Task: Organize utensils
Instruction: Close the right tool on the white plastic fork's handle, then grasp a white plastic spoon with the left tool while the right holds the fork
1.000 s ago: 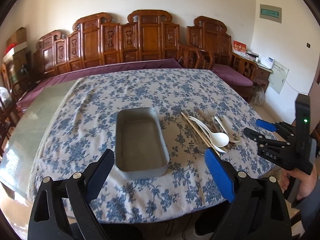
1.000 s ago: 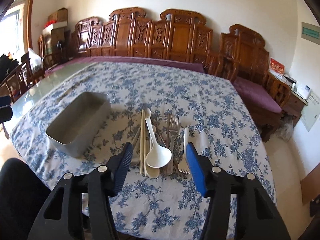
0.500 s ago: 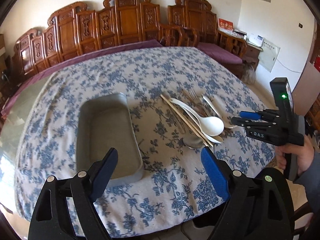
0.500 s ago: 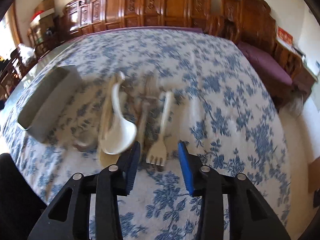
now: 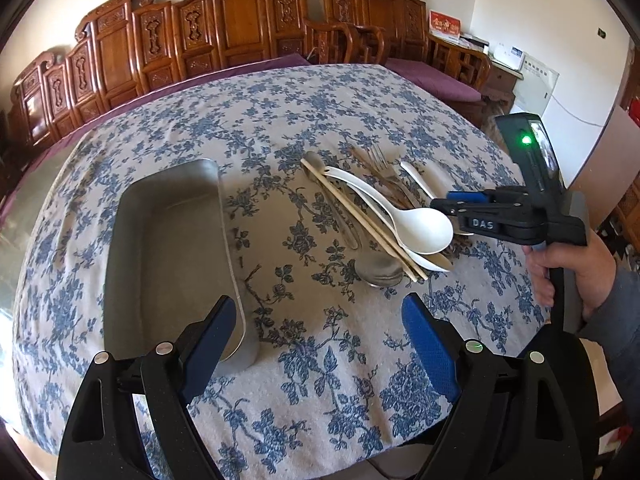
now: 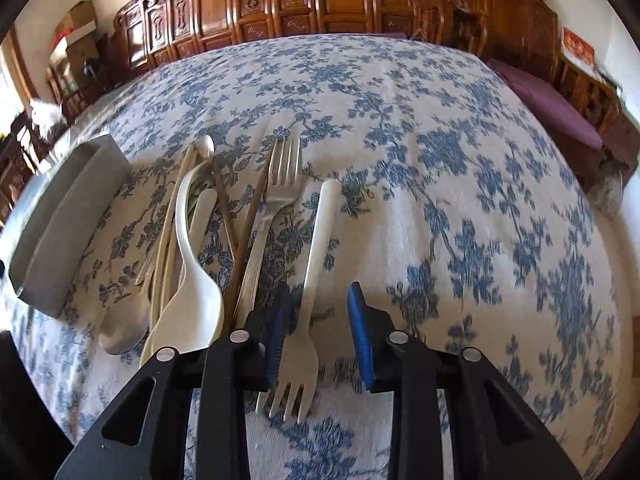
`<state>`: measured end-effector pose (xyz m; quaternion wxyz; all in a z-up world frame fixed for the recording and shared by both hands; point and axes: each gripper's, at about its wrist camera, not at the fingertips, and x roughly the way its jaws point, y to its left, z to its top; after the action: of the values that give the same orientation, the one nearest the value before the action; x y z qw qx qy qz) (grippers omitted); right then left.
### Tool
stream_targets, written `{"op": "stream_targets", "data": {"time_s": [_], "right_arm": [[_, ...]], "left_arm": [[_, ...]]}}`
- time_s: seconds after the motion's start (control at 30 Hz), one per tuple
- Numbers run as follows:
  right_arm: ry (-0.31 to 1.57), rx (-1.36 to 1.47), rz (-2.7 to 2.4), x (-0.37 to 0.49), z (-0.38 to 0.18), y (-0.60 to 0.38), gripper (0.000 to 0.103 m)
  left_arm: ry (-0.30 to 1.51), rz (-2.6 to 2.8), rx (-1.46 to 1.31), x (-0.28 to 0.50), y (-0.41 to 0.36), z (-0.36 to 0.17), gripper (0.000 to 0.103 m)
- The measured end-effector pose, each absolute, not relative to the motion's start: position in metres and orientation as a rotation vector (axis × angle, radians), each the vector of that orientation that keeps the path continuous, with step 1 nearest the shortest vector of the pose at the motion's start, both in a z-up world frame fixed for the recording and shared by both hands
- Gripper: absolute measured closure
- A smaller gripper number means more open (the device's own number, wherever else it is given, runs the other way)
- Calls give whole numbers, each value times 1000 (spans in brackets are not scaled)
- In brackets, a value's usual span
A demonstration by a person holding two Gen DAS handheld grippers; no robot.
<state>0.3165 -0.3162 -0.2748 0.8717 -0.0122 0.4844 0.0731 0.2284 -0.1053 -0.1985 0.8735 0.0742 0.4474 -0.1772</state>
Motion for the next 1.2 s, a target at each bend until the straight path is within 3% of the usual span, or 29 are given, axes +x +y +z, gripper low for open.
{"op": "stream_targets", "data": {"time_s": [0.07, 0.1, 0.47, 0.97, 1.07, 1.2], "right_arm": [[1017, -80, 131, 317, -275, -314, 94], [1022, -84, 133, 315, -274, -317, 95], [1031, -58, 122, 280, -264, -354, 96], [993, 40, 122, 285, -253, -383, 96], [989, 34, 119, 285, -253, -385, 96], [976, 57, 125, 286, -250, -388, 96]], "left_arm": [[938, -369, 166, 233, -109, -199, 22], [938, -366, 172, 235, -111, -200, 22], [940, -385, 154, 266, -148, -203, 33], [1009, -375, 123, 319, -212, -242, 57], [1061, -336, 121, 329, -216, -253, 68], [1085, -320, 95, 338, -215, -258, 69]]}}
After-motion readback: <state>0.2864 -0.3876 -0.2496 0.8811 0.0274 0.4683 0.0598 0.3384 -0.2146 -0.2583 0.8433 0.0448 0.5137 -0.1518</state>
